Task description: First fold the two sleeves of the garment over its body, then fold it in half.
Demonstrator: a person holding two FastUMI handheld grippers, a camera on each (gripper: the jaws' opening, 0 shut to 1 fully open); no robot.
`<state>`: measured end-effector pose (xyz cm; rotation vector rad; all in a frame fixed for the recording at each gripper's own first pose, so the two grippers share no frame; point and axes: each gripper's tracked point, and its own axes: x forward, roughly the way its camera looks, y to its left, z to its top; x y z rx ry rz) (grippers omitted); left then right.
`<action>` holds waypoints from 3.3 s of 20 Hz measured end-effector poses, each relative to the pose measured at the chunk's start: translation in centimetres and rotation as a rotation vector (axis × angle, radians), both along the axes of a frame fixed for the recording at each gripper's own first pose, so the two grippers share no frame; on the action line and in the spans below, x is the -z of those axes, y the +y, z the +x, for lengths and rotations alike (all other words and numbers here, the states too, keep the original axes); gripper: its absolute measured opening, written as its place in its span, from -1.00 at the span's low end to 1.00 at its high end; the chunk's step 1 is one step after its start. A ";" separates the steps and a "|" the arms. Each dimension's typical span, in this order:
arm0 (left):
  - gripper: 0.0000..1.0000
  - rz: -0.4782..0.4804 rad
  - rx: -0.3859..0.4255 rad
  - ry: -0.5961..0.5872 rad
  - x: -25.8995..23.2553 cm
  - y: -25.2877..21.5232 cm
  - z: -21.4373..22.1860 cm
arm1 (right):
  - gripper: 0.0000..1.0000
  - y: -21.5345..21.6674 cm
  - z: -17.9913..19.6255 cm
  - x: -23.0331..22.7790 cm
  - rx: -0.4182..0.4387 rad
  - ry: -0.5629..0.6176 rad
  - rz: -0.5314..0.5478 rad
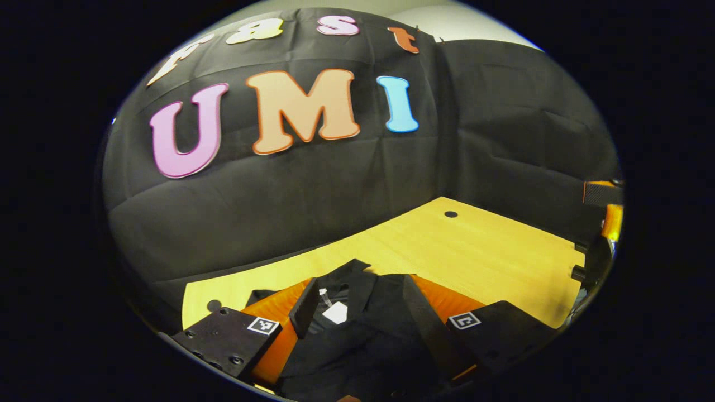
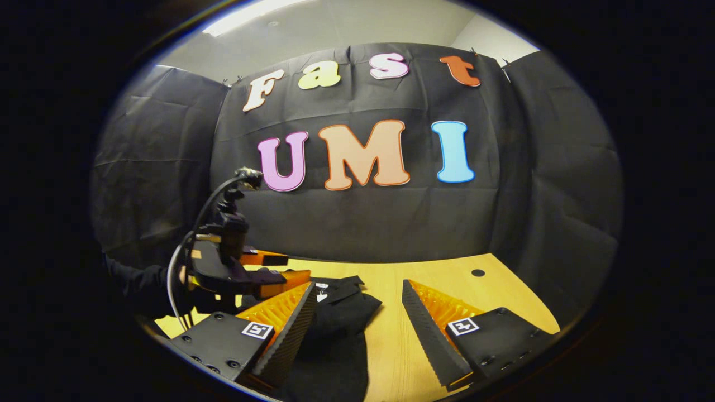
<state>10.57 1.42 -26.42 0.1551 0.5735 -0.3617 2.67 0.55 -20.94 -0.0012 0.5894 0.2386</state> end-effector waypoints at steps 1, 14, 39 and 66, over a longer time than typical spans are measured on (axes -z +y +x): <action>0.89 0.006 -0.027 -0.004 -0.5 1.4 -1.0 | 0.94 0.2 -0.3 0.6 -0.012 0.013 0.001; 0.89 0.162 -0.410 0.262 4.2 18.0 -24.2 | 0.96 2.1 -10.6 12.0 -0.157 0.380 -0.044; 0.75 0.081 -0.550 0.478 12.5 16.9 -37.2 | 0.79 -1.9 -23.9 21.0 -0.273 0.804 -0.289; -1.00 -0.164 -0.363 0.045 -3.4 19.6 -11.7 | -0.95 10.2 1.5 4.7 -0.005 0.209 0.085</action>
